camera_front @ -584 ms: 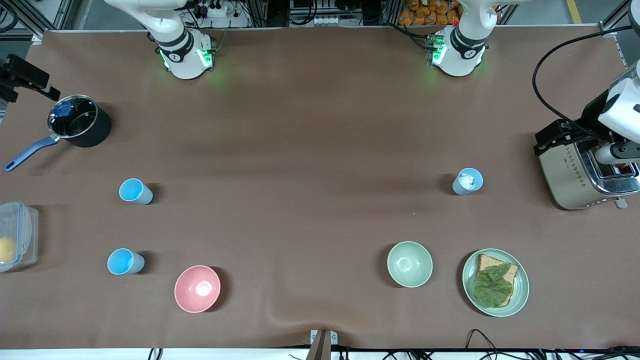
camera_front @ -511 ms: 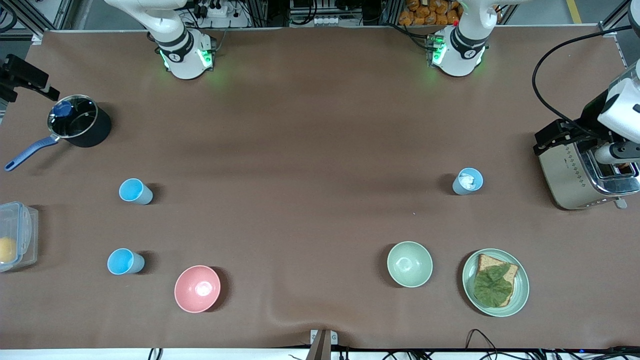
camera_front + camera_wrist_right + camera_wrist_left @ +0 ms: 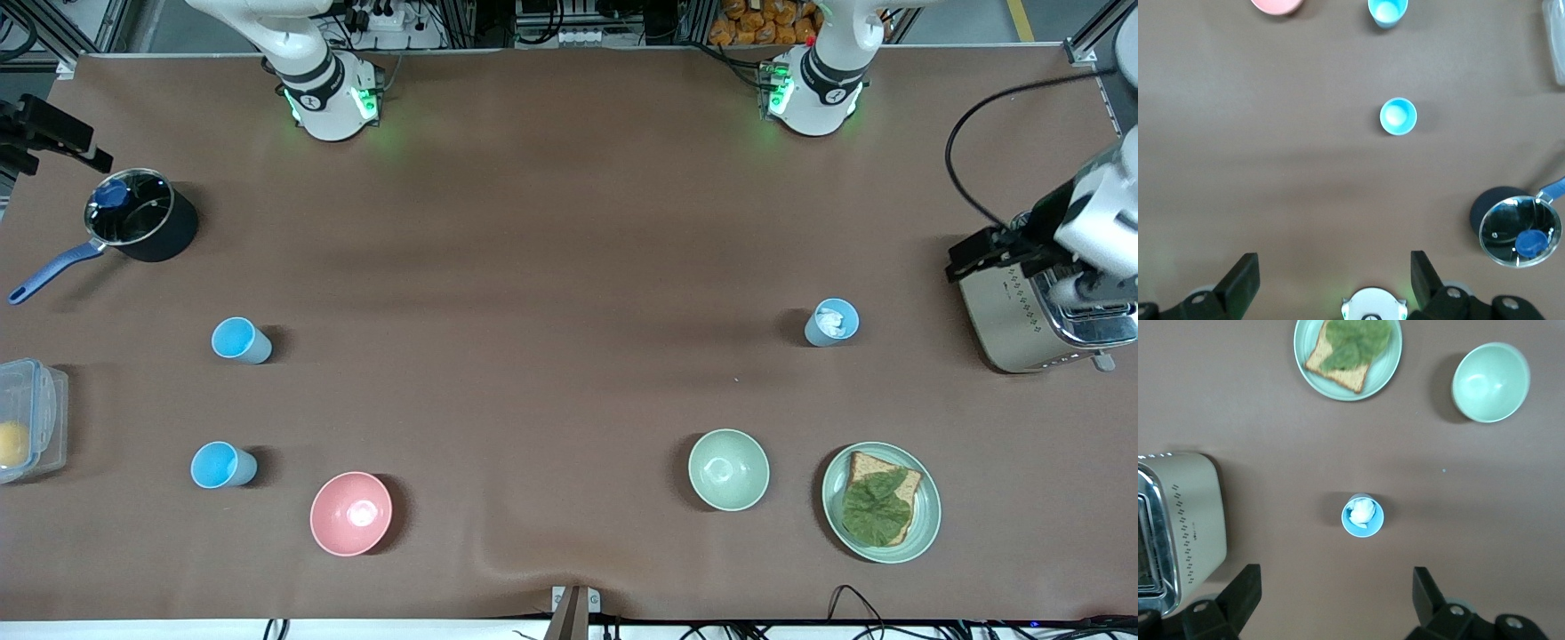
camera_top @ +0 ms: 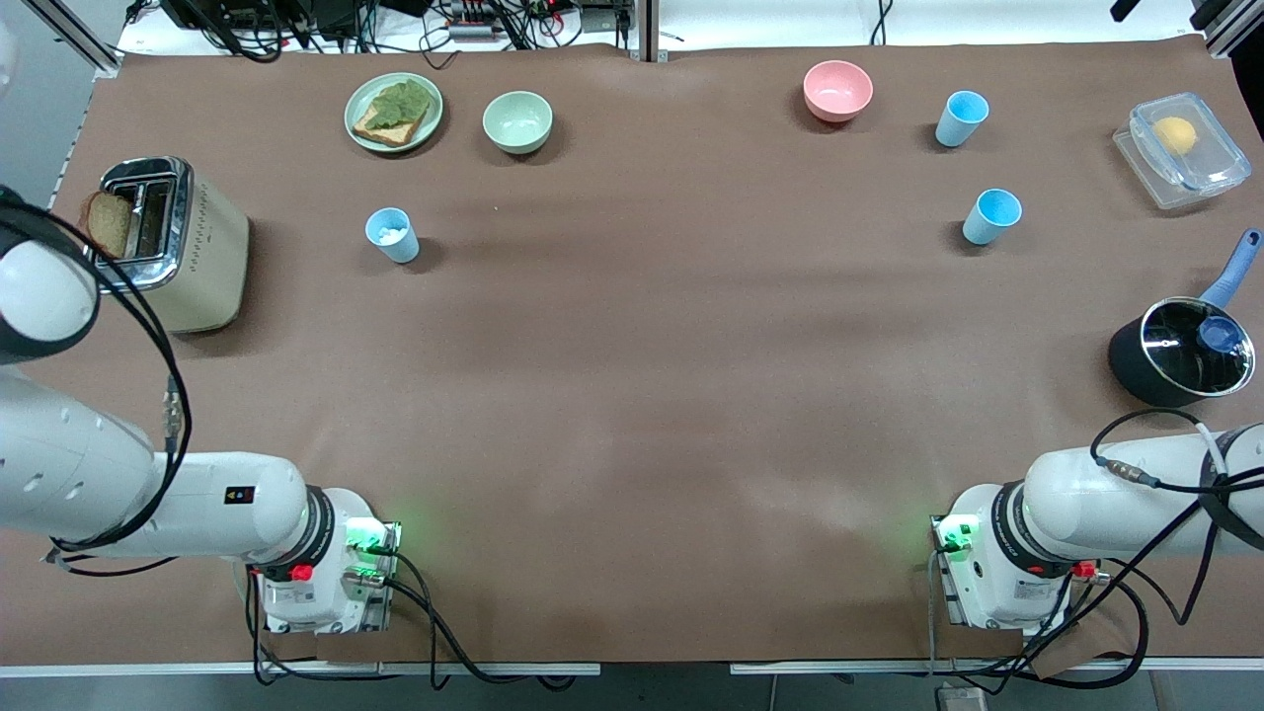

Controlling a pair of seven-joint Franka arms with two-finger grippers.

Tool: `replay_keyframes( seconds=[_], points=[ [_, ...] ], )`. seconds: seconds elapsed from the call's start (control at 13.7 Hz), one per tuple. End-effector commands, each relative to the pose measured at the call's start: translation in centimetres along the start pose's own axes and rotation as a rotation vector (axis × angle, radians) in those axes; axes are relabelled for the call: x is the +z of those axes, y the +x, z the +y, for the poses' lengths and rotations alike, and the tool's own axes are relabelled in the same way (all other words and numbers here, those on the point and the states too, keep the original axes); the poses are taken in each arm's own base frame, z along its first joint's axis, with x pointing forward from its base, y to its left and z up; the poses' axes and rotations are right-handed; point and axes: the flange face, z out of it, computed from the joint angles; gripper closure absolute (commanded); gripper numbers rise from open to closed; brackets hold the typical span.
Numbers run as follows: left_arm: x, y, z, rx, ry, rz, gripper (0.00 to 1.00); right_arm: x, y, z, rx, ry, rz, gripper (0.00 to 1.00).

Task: Stack blue cups with both arms
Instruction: 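Reach the left gripper to the tissue cup while the right gripper reaches a blue cup, then close the left gripper on the tissue cup while the right gripper grasps its cup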

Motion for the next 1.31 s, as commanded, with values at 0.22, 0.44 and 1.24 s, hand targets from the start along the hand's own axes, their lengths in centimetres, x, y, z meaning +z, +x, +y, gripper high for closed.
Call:
replay_keyframes(
  seconds=[0.22, 0.44, 1.24],
  points=[
    [12.3, 0.6, -0.9, 0.002, -0.006, -0.032, 0.00, 9.5, 5.4, 8.3, 0.158, 0.014, -0.156, 0.00],
    [17.4, -0.6, -1.9, -0.012, -0.003, -0.036, 0.00, 15.6, 9.9, 8.9, 0.155, -0.003, -0.142, 0.00],
    [29.8, -3.8, -2.4, -0.014, 0.000, -0.055, 0.00, 35.8, 10.7, 12.6, 0.208, -0.043, -0.065, 0.00]
  ],
)
